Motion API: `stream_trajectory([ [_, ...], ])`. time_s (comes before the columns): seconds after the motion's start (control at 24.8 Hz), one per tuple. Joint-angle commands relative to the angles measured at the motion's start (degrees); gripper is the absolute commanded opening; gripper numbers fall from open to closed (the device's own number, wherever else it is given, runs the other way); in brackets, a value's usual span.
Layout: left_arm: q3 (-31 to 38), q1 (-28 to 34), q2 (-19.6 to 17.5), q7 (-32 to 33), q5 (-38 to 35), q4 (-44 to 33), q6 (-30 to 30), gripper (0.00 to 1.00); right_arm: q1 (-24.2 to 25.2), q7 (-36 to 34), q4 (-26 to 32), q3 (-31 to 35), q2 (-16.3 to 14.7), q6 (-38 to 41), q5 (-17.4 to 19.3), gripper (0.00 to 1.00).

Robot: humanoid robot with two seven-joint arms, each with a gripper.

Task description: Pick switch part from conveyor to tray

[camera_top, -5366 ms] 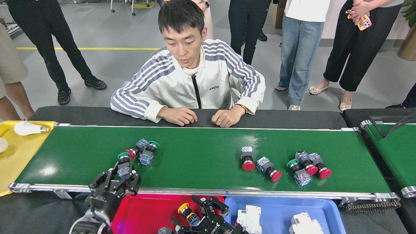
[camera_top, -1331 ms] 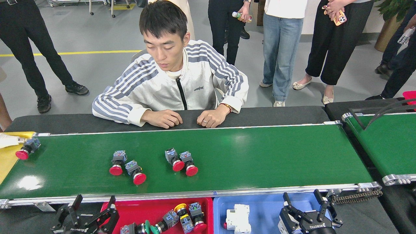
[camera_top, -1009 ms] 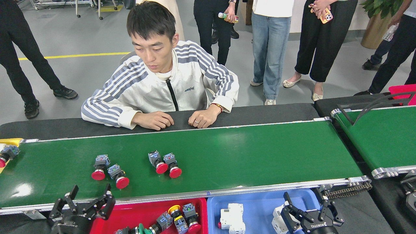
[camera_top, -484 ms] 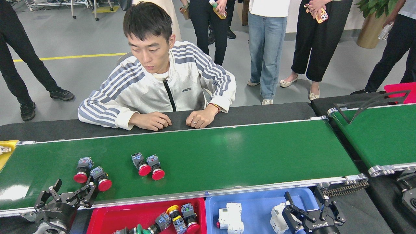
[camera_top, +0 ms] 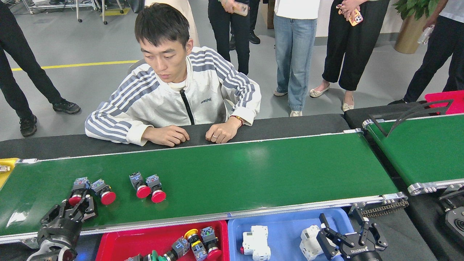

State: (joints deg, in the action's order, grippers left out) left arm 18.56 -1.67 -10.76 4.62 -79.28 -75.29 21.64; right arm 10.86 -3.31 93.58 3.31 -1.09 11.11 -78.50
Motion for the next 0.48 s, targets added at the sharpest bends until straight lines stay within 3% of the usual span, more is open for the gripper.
stream_trajectory([
  [0.0, 0.2, 5.1, 0.2, -0.7, 1.7, -8.9, 9.1, 0.06, -0.7, -0.2, 0.7, 0.2, -0.3, -0.2, 0.4, 1.0],
  [0.08, -0.1, 11.3, 0.5, -0.6, 4.1, -15.9, 14.5, 0.09, -0.7, -0.2, 0.7, 0.2, -0.4, -0.2, 0.5, 1.0],
  [0.16, -0.7, 18.1, 1.4, -0.3, 5.7, -22.3, 19.5, 0.26, -0.7, -0.2, 0.7, 0.2, -0.5, -0.2, 0.5, 1.0],
  [0.24, -2.0, 23.4, 3.3, -0.1, 5.6, -25.9, 22.7, 0.63, -0.8, -0.2, 0.7, 0.2, -0.7, -0.2, 0.5, 1.0],
  [0.32, -3.6, 25.7, 4.5, -0.1, 5.6, -26.4, 23.1, 0.92, -0.8, -0.2, 0.7, 0.3, -0.8, -0.3, 0.6, 1.0],
  [0.36, -4.2, 26.3, 5.1, -0.1, 5.6, -26.4, 23.0, 1.0, -0.8, -0.2, 0.7, 0.3, -0.8, -0.4, 0.7, 1.0],
  [0.44, -4.5, 26.5, 5.7, -0.1, 5.6, -26.3, 23.0, 1.0, -0.8, -0.2, 0.8, 0.3, -0.8, -0.4, 0.7, 1.0],
])
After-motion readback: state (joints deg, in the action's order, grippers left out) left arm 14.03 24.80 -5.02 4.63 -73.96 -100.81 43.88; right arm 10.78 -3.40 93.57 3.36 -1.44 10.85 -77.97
